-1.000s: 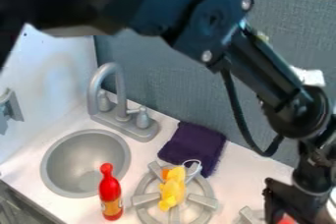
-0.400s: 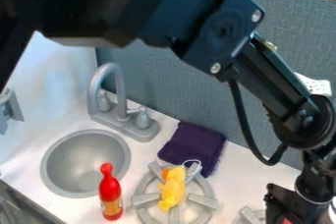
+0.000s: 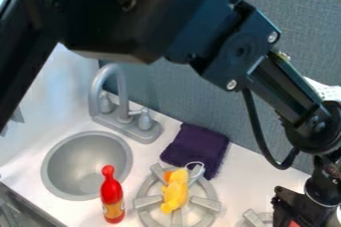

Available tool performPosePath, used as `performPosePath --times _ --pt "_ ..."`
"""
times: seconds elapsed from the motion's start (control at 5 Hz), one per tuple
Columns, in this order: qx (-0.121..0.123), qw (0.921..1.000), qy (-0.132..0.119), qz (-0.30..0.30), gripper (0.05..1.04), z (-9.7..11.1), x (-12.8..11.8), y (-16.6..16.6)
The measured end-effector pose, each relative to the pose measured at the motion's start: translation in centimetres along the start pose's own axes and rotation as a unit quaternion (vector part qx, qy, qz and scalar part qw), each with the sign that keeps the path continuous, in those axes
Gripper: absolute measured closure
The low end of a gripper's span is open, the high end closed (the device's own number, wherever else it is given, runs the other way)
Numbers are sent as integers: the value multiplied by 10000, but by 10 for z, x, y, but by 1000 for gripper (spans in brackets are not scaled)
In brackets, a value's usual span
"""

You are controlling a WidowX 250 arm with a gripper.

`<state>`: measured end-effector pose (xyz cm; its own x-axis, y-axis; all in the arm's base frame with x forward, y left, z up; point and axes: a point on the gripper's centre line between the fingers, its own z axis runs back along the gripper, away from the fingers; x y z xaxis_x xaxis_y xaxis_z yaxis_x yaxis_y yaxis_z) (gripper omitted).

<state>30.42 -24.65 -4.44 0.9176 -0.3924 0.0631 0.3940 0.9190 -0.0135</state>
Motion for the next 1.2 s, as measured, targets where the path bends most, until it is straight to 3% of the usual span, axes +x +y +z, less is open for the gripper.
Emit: performPosePath --times 0.4,0.6,1.0,1.2 --pt "-21 10000 38 50 83 -8 5 -7" --pt "-43 10000 37 43 153 -11 6 -14" --pt "-36 9997 197 163 703 -25 0 -14" --pt "48 9994 274 193 890 -23 -1 -12"
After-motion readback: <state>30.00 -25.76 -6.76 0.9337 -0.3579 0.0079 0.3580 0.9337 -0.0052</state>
